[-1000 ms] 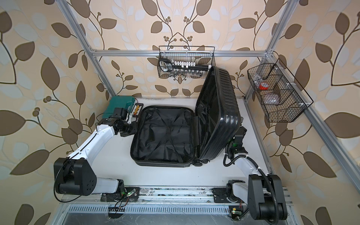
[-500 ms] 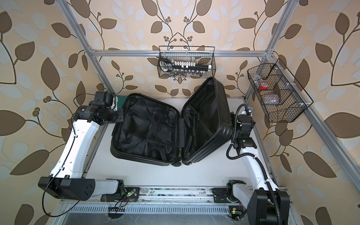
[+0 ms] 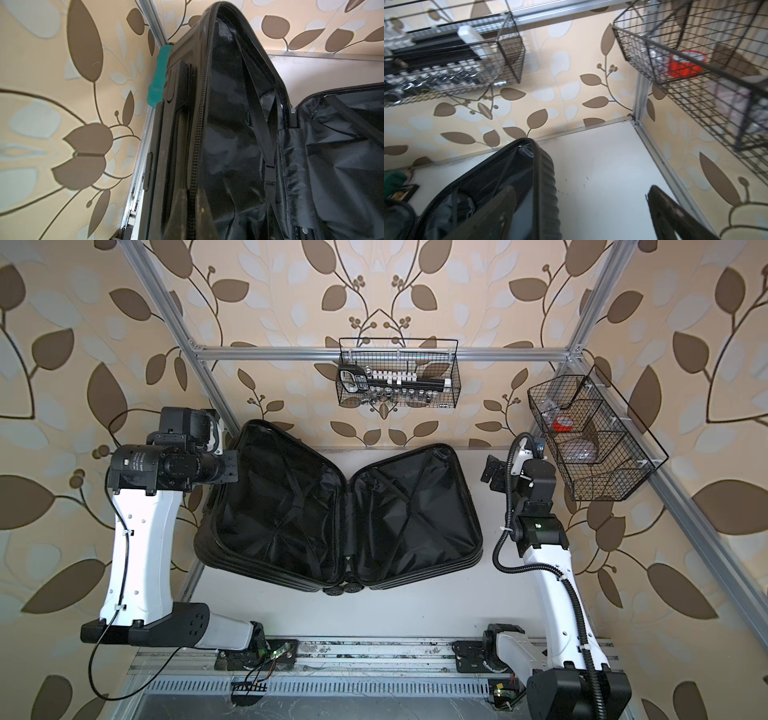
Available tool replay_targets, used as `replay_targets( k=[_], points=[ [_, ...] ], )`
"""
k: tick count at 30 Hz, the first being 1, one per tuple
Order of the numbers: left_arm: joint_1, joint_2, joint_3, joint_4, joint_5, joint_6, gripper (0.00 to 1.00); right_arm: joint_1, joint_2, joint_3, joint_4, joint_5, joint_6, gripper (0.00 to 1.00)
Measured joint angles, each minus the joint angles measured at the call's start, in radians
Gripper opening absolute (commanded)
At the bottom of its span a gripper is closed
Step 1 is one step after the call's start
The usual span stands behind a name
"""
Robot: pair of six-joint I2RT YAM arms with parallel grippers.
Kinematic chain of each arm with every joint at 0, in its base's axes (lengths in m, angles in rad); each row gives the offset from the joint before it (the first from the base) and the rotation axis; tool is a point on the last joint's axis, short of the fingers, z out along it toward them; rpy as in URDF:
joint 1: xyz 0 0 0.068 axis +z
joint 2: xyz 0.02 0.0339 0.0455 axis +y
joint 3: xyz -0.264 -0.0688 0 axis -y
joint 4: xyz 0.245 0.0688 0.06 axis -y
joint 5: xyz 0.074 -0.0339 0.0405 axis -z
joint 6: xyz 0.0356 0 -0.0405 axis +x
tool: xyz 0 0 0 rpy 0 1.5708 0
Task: Close the suitcase zippers
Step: Close the suitcase at the center of the board.
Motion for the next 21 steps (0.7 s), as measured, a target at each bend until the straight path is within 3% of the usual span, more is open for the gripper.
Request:
replay_targets(
  k=[6,11,17,21],
  points=[
    [0.003,0.005,0.008,-0.001,0.014,0.011,0.00,0.000,0.120,0.011,-0.117,-0.197,-0.048,0.76],
    [0.003,0.005,0.021,-0.002,0.038,0.012,0.00,0.000,0.178,0.000,-0.187,-0.319,-0.061,0.71],
    [0.003,0.026,0.069,-0.005,0.074,0.008,0.00,0.000,0.178,-0.022,-0.198,-0.348,-0.064,0.54],
    [0.003,0.036,0.088,-0.006,0.097,0.004,0.00,0.001,0.200,-0.036,-0.200,-0.344,-0.059,0.49]
  ],
)
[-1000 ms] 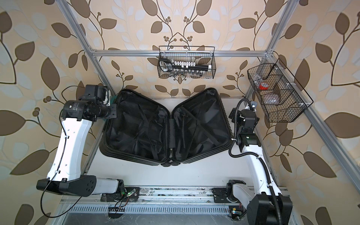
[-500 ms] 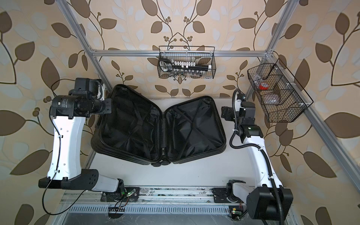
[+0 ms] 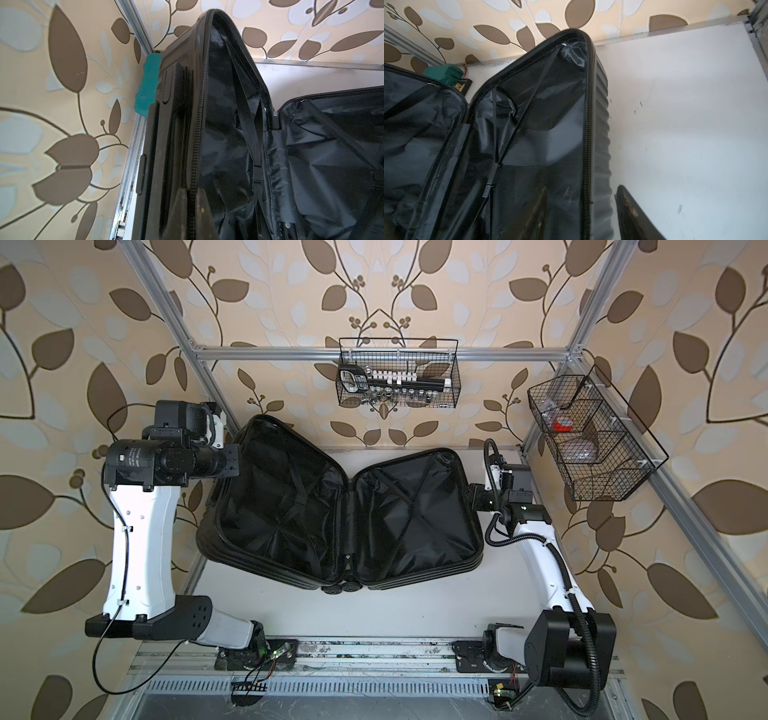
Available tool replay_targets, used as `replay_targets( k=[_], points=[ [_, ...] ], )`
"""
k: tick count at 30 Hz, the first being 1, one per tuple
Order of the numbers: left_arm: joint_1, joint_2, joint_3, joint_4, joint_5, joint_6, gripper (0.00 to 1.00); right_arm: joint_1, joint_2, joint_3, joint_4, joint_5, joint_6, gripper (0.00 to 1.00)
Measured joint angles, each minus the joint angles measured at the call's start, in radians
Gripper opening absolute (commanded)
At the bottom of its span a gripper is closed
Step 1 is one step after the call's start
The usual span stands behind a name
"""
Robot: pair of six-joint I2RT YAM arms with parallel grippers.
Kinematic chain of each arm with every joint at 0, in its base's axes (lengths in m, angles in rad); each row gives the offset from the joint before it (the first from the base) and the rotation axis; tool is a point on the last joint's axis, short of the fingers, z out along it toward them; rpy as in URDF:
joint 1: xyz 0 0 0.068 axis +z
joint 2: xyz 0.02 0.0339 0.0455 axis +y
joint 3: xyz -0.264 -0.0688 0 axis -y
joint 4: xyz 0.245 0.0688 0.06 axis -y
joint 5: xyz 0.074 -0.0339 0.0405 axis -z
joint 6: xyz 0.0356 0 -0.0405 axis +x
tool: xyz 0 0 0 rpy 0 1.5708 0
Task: Close the suitcase zippers
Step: Close the suitcase at the center of the board.
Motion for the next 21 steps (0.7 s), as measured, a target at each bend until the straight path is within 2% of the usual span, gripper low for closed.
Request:
replay_targets(
  k=[3,6,8,11,15,21],
  points=[
    [0.000,0.006,0.025,-0.010,0.025,-0.008,0.00,0.003,0.027,-0.019,0.000,0.004,0.006,0.47],
    [-0.002,0.025,0.074,-0.039,0.049,-0.020,0.00,0.008,0.045,-0.046,0.000,0.008,0.008,0.32],
    [-0.004,0.038,0.099,-0.052,0.059,-0.026,0.00,0.012,0.050,-0.063,0.005,0.012,0.018,0.16],
    [-0.015,0.051,0.129,-0.057,0.069,-0.043,0.00,0.013,0.050,-0.084,0.029,0.035,0.034,0.03],
    [-0.057,0.063,0.188,-0.056,0.077,-0.078,0.00,0.045,0.050,-0.137,0.074,0.062,0.059,0.00],
    [-0.233,0.082,0.290,-0.046,0.015,-0.123,0.00,0.105,0.049,-0.237,0.168,0.065,0.186,0.00]
  ],
)
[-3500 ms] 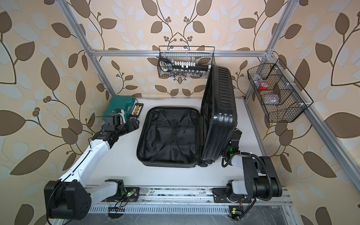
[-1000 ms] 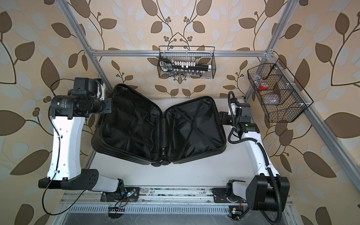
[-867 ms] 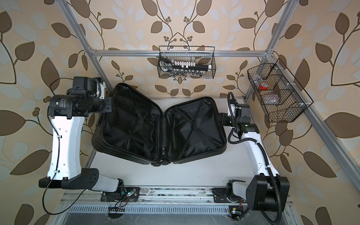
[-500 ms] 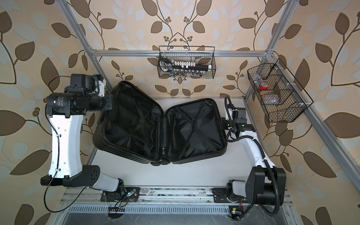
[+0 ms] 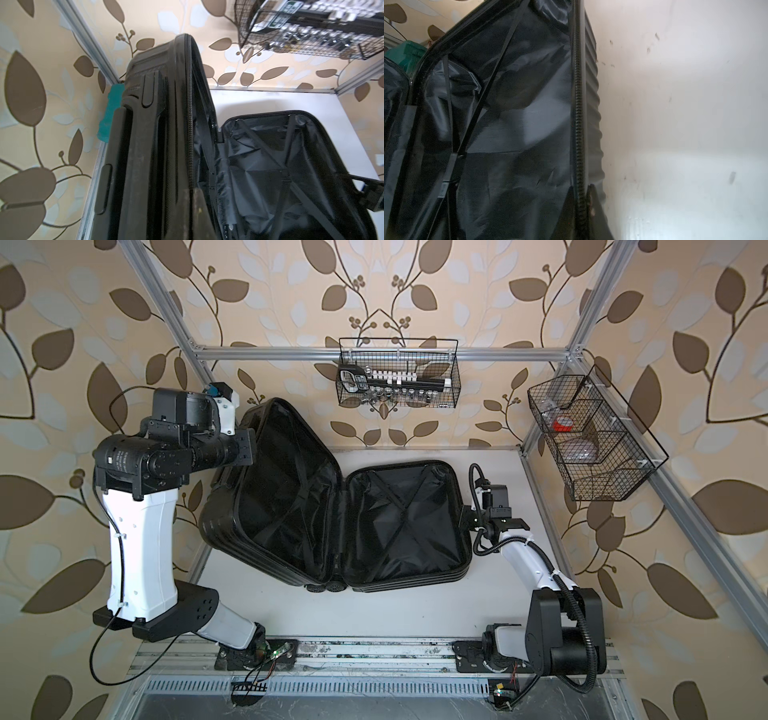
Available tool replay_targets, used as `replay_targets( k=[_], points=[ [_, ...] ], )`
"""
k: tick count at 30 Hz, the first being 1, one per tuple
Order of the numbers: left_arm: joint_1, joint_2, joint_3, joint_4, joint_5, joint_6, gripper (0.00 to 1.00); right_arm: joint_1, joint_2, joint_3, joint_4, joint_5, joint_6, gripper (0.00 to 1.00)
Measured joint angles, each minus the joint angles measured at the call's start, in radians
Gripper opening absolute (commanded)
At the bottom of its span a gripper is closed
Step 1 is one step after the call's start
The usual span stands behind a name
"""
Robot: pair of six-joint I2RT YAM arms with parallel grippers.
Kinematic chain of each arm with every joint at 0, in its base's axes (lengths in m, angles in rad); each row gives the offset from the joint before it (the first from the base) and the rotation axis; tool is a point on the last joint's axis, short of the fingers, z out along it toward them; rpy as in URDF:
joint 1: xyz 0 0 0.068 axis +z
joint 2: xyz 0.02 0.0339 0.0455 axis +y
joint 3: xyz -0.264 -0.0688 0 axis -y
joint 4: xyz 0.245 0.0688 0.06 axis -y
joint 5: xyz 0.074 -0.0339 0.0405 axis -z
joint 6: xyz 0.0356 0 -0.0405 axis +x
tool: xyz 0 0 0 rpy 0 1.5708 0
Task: Close the suitcase zippers
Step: Close the suitcase at the center of the board.
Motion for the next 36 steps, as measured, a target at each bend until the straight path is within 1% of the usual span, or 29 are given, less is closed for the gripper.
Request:
replay_targets(
  k=[3,8,13,18,19,21,23,24,25,28,30,33,36],
  points=[
    [-0.079,0.008,0.023,0.026,-0.031,-0.023,0.00,0.052,-0.015,-0.053,0.059,0.018,0.088,0.00],
    [-0.194,0.040,0.034,0.077,-0.110,-0.046,0.00,0.191,-0.041,-0.116,0.160,0.075,0.253,0.00],
    [-0.327,0.095,0.044,0.114,-0.171,-0.053,0.00,0.344,-0.040,-0.135,0.230,0.148,0.391,0.00],
    [-0.463,0.172,0.044,0.119,-0.257,-0.048,0.00,0.452,-0.023,-0.135,0.286,0.211,0.489,0.00],
    [-0.484,0.187,0.044,0.117,-0.268,-0.048,0.00,0.468,-0.015,-0.135,0.294,0.221,0.502,0.03],
    [-0.518,0.213,0.042,0.118,-0.284,-0.048,0.00,0.490,-0.002,-0.135,0.304,0.237,0.524,0.15],
    [-0.544,0.229,0.031,0.122,-0.287,-0.045,0.18,0.501,0.002,-0.135,0.313,0.231,0.550,0.31],
    [-0.558,0.234,0.026,0.130,-0.285,-0.041,0.31,0.505,0.002,-0.135,0.325,0.224,0.564,0.38],
    [-0.574,0.238,0.023,0.149,-0.283,-0.039,0.41,0.509,-0.003,-0.135,0.337,0.220,0.570,0.41],
    [-0.617,0.245,0.016,0.198,-0.253,-0.040,0.59,0.514,-0.042,-0.142,0.346,0.231,0.568,0.45],
    [-0.637,0.247,0.010,0.220,-0.216,-0.046,0.65,0.504,-0.088,-0.165,0.348,0.246,0.554,0.45],
    [-0.652,0.248,-0.027,0.251,-0.152,-0.063,0.68,0.466,-0.161,-0.222,0.343,0.254,0.530,0.46],
    [-0.652,0.248,-0.106,0.280,-0.110,-0.084,0.71,0.440,-0.233,-0.286,0.306,0.277,0.496,0.47]
  ],
)
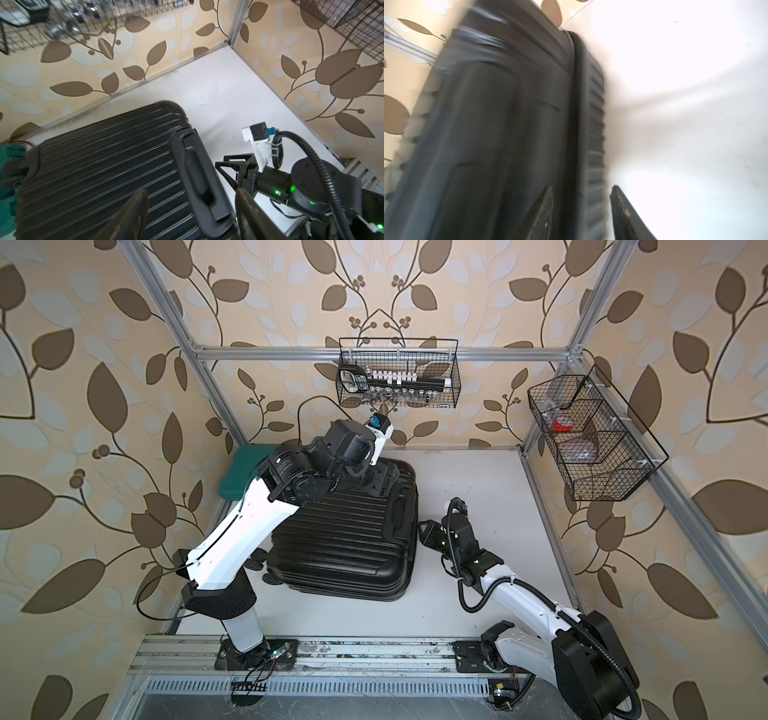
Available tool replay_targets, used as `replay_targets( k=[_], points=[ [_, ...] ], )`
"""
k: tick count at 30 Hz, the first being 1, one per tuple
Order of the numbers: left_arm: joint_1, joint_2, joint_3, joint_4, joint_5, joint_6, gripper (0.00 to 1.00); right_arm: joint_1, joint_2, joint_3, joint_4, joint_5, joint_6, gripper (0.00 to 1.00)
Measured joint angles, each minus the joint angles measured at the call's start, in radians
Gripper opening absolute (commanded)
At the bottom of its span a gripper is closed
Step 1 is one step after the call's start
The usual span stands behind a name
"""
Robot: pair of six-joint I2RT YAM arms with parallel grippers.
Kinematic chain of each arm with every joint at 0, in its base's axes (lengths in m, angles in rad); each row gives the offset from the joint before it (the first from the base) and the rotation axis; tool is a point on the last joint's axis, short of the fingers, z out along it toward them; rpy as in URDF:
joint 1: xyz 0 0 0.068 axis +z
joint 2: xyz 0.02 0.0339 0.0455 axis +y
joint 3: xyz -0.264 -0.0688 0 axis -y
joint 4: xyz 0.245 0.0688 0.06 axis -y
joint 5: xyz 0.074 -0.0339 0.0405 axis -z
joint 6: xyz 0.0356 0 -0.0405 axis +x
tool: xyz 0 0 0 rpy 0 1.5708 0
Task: Close the suitcase zippers
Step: Close the suitcase at the center of the board, then adjust the suitcase at the center of the board.
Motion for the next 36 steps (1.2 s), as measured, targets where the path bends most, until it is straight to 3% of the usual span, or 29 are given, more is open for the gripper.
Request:
replay_targets(
  k=[9,17,21,26,36],
  points=[
    [0.001,0.001,-0.227,0.036,0.146,-0.064,0.67,0.040,-0.192,-0.183,-0.041,-0.061,-0.049,0.48],
    [0.001,0.066,-0.232,0.047,0.270,-0.106,0.61,0.202,-0.134,-0.206,0.079,-0.050,-0.052,0.48],
    [0.001,0.116,-0.232,0.040,0.264,-0.120,0.59,0.296,-0.069,-0.188,0.126,-0.045,-0.052,0.48],
    [0.001,0.141,-0.233,0.003,0.180,-0.141,0.59,0.322,-0.056,-0.175,0.122,-0.018,-0.052,0.48],
    [0.001,0.168,-0.295,0.000,0.172,-0.139,0.54,0.300,-0.254,-0.174,-0.097,0.175,-0.077,0.49]
  ],
)
